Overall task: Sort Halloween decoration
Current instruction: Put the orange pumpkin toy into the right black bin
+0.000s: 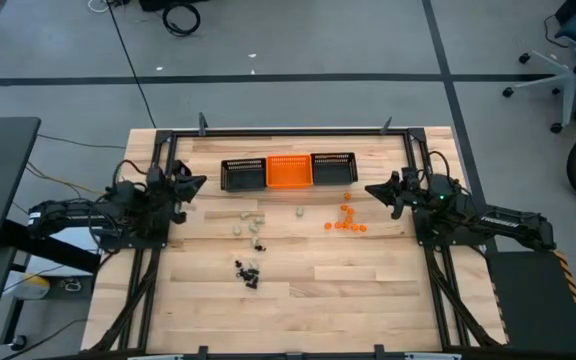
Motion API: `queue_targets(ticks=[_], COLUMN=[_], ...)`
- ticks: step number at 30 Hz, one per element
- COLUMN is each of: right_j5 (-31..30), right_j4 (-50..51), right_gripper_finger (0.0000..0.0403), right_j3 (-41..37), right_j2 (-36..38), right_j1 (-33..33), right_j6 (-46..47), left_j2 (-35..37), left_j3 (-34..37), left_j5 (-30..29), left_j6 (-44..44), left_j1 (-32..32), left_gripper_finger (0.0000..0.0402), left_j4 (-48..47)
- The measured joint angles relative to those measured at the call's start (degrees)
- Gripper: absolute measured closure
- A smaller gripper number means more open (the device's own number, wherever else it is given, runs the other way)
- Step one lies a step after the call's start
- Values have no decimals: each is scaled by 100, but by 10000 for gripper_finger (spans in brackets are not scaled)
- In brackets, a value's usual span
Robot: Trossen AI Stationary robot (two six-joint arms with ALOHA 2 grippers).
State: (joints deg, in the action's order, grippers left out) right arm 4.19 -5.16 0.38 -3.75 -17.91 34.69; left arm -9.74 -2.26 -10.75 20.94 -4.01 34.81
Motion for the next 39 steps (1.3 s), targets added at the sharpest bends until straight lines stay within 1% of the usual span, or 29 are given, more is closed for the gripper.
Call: queue_targets(ticks=[3, 7, 9, 10, 13, 15, 17, 19, 21, 23, 25, 27, 29, 32, 35, 39], right_j5=[-68, -344, -567, -609, -571, -454, -238, 151, 231, -45, -492, -847, -1059, -1105, -1057, -1015], right_j4=[-514, -1127, -1244, -1264, -1350, -1326, -1325, -1068, -521, 163, 730, 1119, 1373, 1637, 1881, 2110], right_gripper_finger=[385, 385, 385, 385, 385, 385, 386, 391, 396, 398, 399, 400, 400, 400, 399, 398], right_j3=[0, -2, -2, -2, -1, -1, 2, 110, 397, 754, 1144, 1516, 1831, 2191, 2473, 2752], right_j2=[0, 2, 4, 2, 4, 2, -33, -178, -455, -855, -1341, -1882, -2440, -3232, -3950, -4802], right_j1=[1, 0, 0, 0, 36, 83, 112, 175, 320, 494, 638, 734, 780, 782, 782, 782], right_j6=[608, 758, 758, 931, 2161, 2978, 3238, 3150, 3043, 2728, 2357, 2035, 1755, 1459, 1219, 1160], left_j2=[0, 0, 0, 0, 0, 0, 0, -2, -22, -108, -209, -324, -459, -700, -942, -1274], left_j3=[0, 0, 0, 0, 0, 0, 0, 0, 0, 0, 0, -1, -2, -4, -237, -820], left_j5=[1, 0, -147, -306, -835, -1026, -1068, -1067, -1106, -1394, -1653, -1662, -1658, -1656, -1656, -1514], left_j6=[546, 1077, 1276, 1375, 1670, 1818, 1848, 1890, 1865, 1973, 2128, 2214, 2398, 2633, 2649, 2621], left_j1=[0, 0, 0, 0, 0, 0, 0, 0, 0, 0, -4, -4, -2, -2, -2, -2], left_gripper_finger=[386, 386, 386, 386, 386, 386, 386, 386, 386, 386, 386, 386, 386, 386, 385, 369], left_j4=[364, 717, 839, 862, 910, 919, 915, 906, 884, 865, 819, 644, 370, 37, -644, -1801])
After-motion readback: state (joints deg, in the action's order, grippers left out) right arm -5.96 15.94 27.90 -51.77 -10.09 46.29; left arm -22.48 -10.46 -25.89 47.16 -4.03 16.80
